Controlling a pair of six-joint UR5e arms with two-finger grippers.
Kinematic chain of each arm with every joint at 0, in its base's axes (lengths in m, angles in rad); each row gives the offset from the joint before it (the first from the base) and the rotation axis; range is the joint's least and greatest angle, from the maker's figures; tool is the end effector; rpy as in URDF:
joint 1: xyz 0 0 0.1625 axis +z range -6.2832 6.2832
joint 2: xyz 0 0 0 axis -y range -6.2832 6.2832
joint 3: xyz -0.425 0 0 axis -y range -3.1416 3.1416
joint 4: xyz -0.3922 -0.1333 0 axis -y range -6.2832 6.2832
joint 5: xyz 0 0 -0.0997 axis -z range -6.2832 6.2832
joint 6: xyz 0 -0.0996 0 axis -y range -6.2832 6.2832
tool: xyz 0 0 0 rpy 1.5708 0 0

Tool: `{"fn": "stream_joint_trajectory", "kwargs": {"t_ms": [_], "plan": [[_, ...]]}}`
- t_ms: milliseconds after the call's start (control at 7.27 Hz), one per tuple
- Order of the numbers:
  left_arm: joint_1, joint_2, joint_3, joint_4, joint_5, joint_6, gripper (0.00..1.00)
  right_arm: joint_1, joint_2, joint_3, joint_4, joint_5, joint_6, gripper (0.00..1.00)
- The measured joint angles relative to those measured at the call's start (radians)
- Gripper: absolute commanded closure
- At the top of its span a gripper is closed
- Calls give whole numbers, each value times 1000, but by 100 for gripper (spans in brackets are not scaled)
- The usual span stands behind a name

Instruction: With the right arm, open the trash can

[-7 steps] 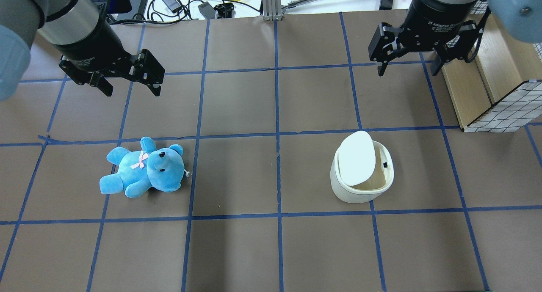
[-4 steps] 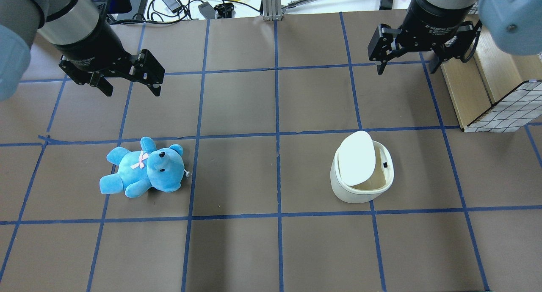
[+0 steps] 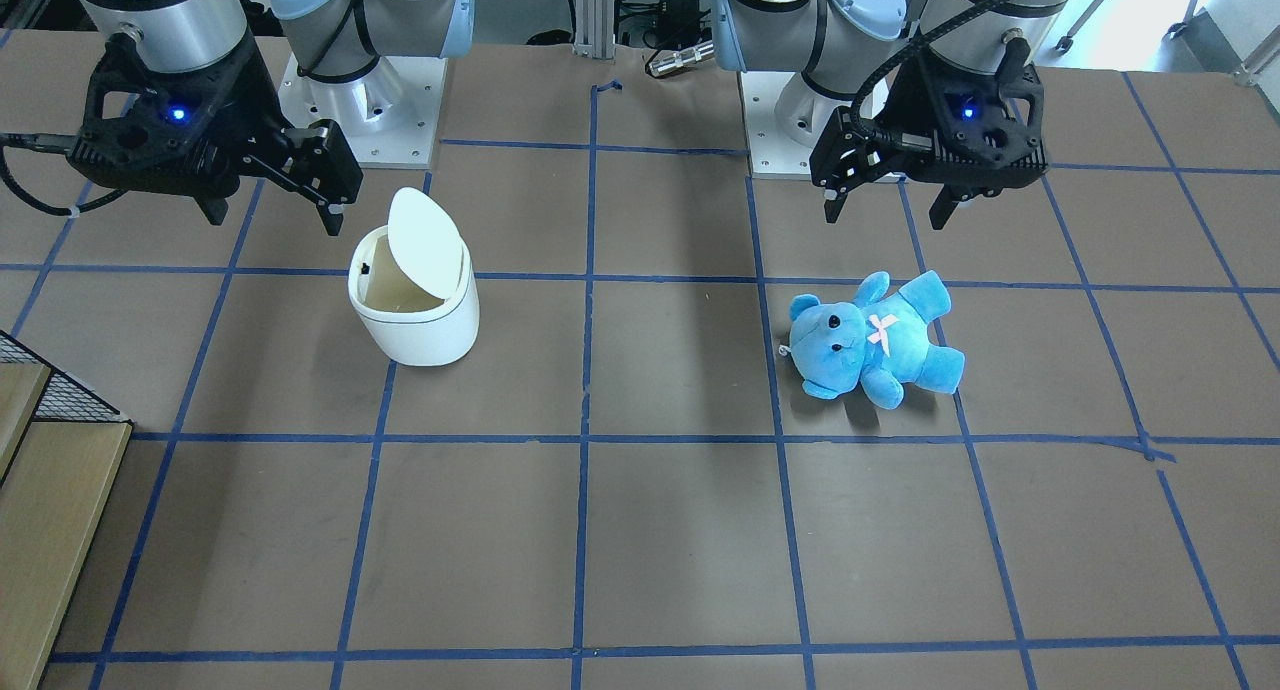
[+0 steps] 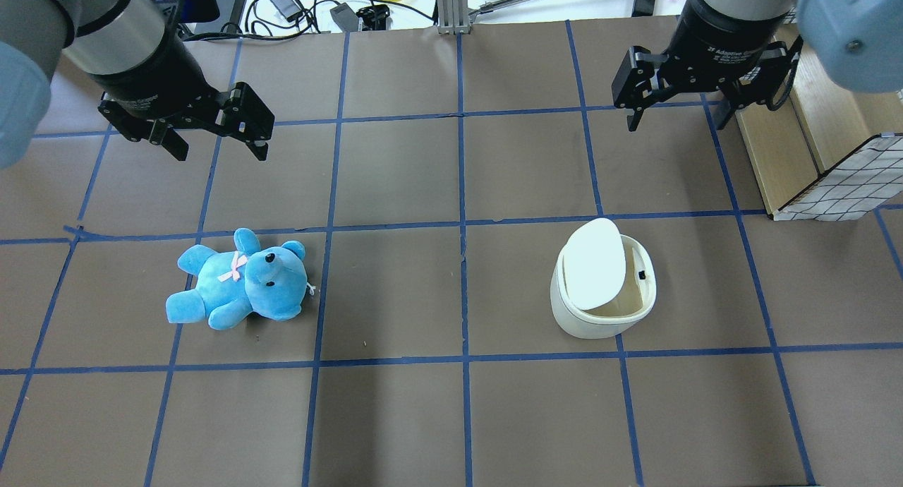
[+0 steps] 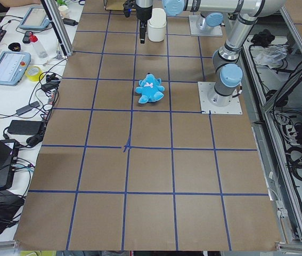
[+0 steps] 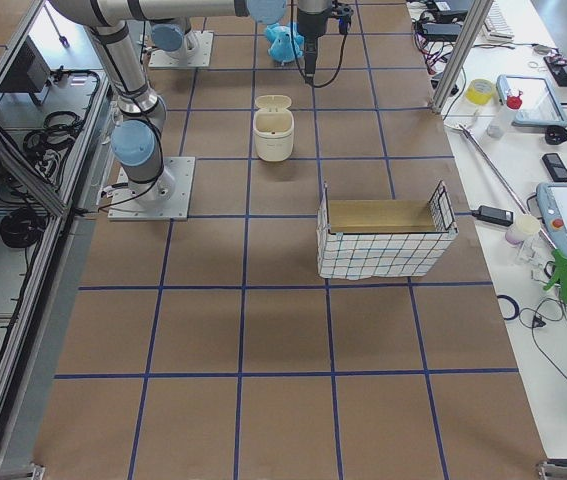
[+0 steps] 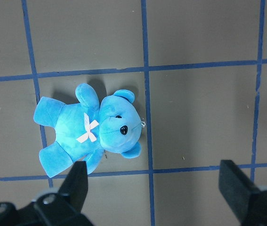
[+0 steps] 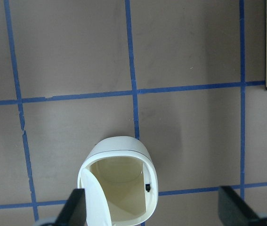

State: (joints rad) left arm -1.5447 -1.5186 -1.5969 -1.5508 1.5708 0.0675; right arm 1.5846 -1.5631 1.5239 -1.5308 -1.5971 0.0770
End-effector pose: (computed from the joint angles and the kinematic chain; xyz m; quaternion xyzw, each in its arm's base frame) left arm -0.1209 -0.4774 0.5023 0.0207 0.9995 -0.0230 0.0011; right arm 0.1375 -0.4929 0.5032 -0.0316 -0.9994 0.0002 0.0132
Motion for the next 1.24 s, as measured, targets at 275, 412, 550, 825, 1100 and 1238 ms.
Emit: {"fn": "stream_joint_trajectory", "kwargs": {"t_ms": [275,412,550,825,1100,1238], "plan": [[0,0,0,0,0,0,0,0,-1,-1,64,36,-1,0],[0,0,0,0,0,0,0,0,-1,-2,78,44,-1,0],[0,0,0,0,0,0,0,0,-1,-2,84,47,-2,0],[0,0,0,0,0,0,0,0,0,-2,88,44,-3,0],[0,0,0,0,0,0,0,0,0,-2,99,38,-3,0],[0,0,0,0,0,0,0,0,0,-2,103,38,-3,0]]}}
